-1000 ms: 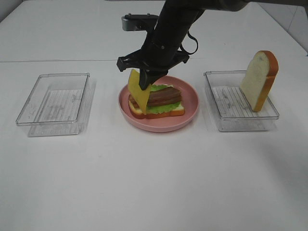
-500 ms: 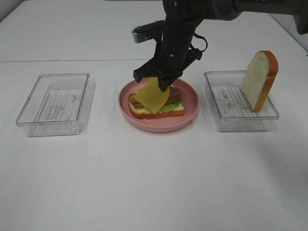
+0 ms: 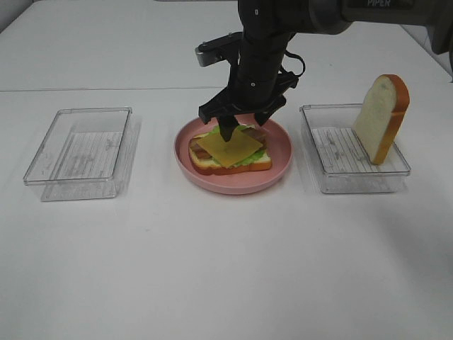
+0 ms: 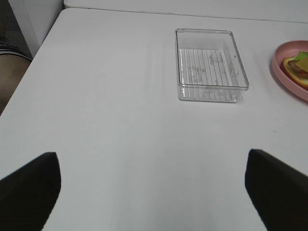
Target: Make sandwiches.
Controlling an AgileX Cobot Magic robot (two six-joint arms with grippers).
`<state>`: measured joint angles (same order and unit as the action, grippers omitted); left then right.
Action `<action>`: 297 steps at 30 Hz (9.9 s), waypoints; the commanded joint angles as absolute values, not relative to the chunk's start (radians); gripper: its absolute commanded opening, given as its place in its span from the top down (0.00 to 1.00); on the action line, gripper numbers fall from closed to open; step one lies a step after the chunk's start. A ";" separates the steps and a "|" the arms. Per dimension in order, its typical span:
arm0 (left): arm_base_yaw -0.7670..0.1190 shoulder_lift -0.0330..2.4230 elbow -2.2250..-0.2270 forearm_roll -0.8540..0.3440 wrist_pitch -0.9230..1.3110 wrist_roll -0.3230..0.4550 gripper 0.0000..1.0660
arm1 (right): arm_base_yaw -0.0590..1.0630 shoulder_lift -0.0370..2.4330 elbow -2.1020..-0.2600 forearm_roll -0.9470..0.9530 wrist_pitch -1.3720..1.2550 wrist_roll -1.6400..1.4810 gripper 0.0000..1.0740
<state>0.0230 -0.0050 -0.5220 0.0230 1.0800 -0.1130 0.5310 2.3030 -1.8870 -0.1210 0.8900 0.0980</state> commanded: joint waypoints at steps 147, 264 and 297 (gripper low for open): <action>0.024 -0.006 -0.523 0.019 1.071 -0.110 0.10 | 0.465 2.241 -1.889 0.344 0.892 -0.049 1.00; 0.024 -0.006 -0.523 0.019 1.071 -0.110 0.10 | -0.004 0.033 -0.495 -0.051 1.142 -0.043 0.08; 0.024 -0.007 -0.523 0.019 1.071 -0.110 0.10 | -0.001 -0.039 -0.453 -0.011 1.100 -0.032 0.08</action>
